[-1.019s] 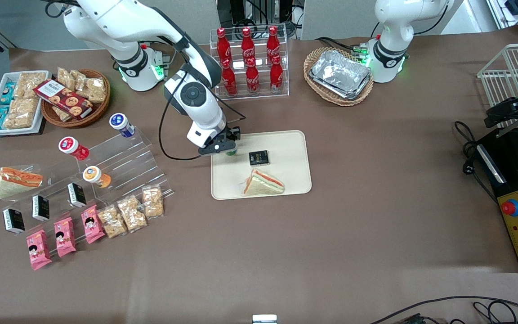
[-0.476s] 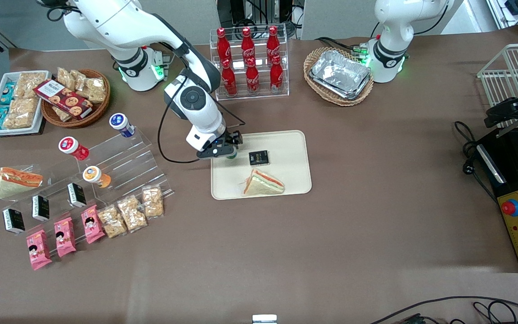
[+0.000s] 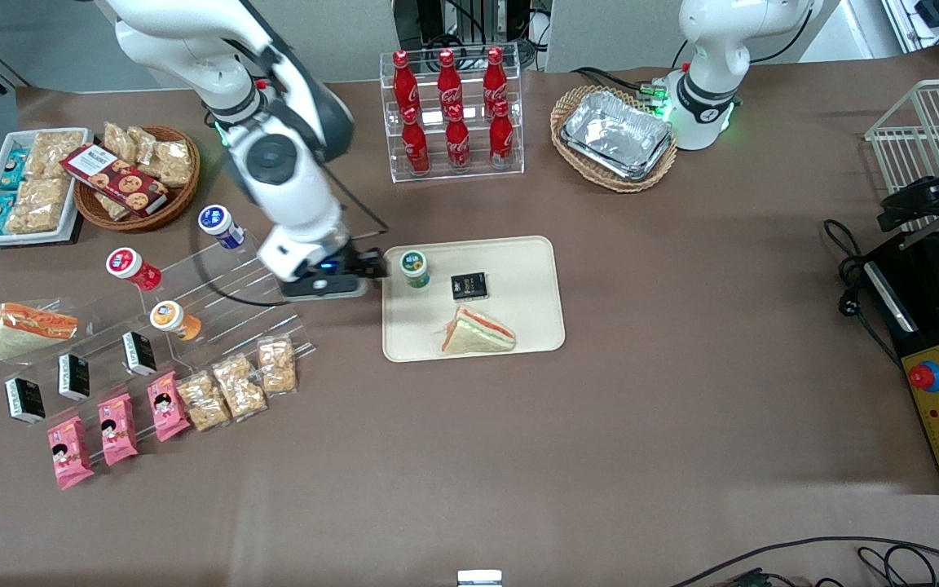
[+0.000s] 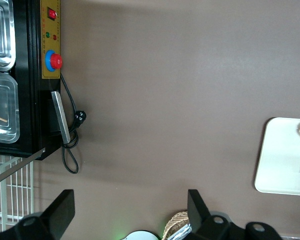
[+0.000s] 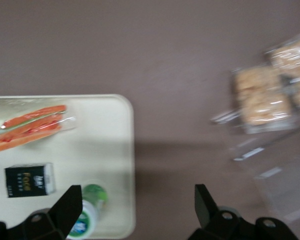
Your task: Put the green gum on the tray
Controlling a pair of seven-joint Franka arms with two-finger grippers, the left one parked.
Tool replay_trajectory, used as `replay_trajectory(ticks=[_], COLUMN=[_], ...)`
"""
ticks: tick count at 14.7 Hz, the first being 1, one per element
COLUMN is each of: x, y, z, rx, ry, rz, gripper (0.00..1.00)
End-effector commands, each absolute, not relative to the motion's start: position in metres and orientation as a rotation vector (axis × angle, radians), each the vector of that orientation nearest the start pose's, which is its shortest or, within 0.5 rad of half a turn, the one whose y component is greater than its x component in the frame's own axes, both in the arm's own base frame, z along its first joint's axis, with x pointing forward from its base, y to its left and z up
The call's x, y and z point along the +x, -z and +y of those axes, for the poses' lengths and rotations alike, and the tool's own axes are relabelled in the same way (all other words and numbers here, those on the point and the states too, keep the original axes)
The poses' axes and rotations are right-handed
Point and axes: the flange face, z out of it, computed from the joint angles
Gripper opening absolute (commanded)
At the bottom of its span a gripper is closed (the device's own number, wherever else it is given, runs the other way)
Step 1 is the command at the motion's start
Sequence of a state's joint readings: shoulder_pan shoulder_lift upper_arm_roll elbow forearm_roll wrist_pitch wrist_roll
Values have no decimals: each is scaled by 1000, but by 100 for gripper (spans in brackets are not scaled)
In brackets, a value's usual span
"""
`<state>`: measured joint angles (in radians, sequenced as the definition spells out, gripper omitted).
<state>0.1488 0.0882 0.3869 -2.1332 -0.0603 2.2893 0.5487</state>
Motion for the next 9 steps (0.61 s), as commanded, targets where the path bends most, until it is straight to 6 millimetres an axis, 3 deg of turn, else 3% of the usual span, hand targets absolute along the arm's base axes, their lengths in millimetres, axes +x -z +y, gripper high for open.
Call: replay_trajectory(ticks=[1,4,9], x=[530,559,580], y=[-450,-509,-587], z=[221,156,59], rx=[-3158,-3109,-3096], ry=[21,-34,-22], rz=[-77,-71,4], gripper=[100,100,100])
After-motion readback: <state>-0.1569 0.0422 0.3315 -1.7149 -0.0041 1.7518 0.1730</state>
